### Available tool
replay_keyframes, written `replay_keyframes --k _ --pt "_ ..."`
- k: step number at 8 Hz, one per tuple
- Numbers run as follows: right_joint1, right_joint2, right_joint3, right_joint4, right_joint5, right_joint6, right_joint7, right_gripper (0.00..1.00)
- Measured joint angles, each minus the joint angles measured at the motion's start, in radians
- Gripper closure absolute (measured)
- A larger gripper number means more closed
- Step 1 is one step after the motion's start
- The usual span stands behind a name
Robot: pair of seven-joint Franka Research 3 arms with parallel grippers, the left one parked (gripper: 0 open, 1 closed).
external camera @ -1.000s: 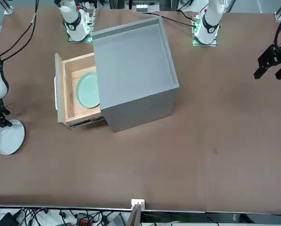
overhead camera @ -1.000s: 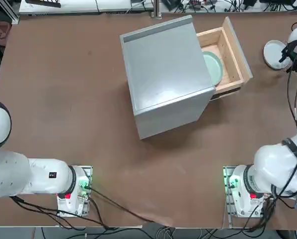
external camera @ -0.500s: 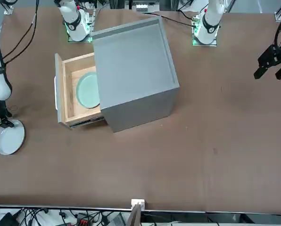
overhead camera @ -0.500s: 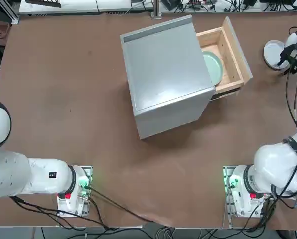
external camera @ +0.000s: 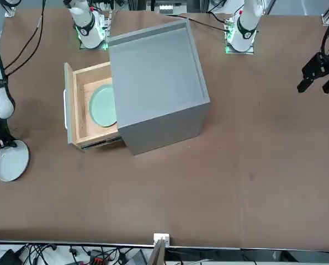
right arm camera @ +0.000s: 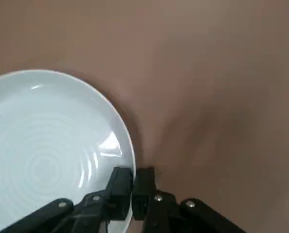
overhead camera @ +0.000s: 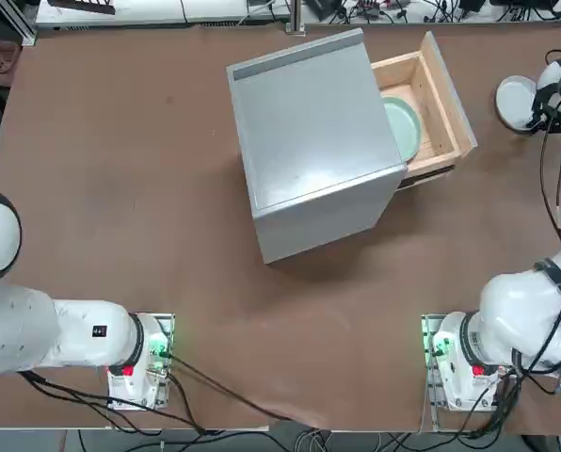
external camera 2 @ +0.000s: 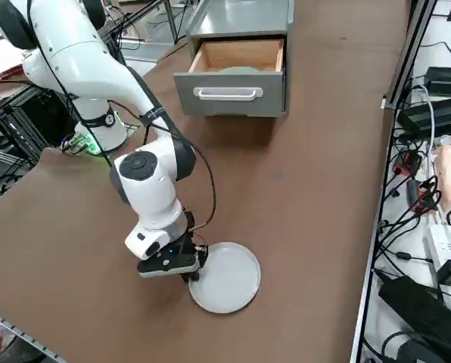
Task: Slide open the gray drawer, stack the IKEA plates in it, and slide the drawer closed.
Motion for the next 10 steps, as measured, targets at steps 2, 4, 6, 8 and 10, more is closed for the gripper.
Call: replay_keyframes --k 2,4,6,8,10 --pt "-0.002 -0.01 0.009 0.007 0.0 -0.006 -0.02 1.0" --pt "-0.004 -0.071 0.025 0.015 0.0 -0.085 -0.086 1.0" --pt "-0.01 -0.167 0.069 0.02 0.075 -0.201 -0.187 1.0" --pt "-0.011 -0.267 0.085 0.029 0.237 -0.349 -0.378 1.0" --pt "-0.014 -0.35 0.086 0.071 0.361 -0.543 -0.508 1.0"
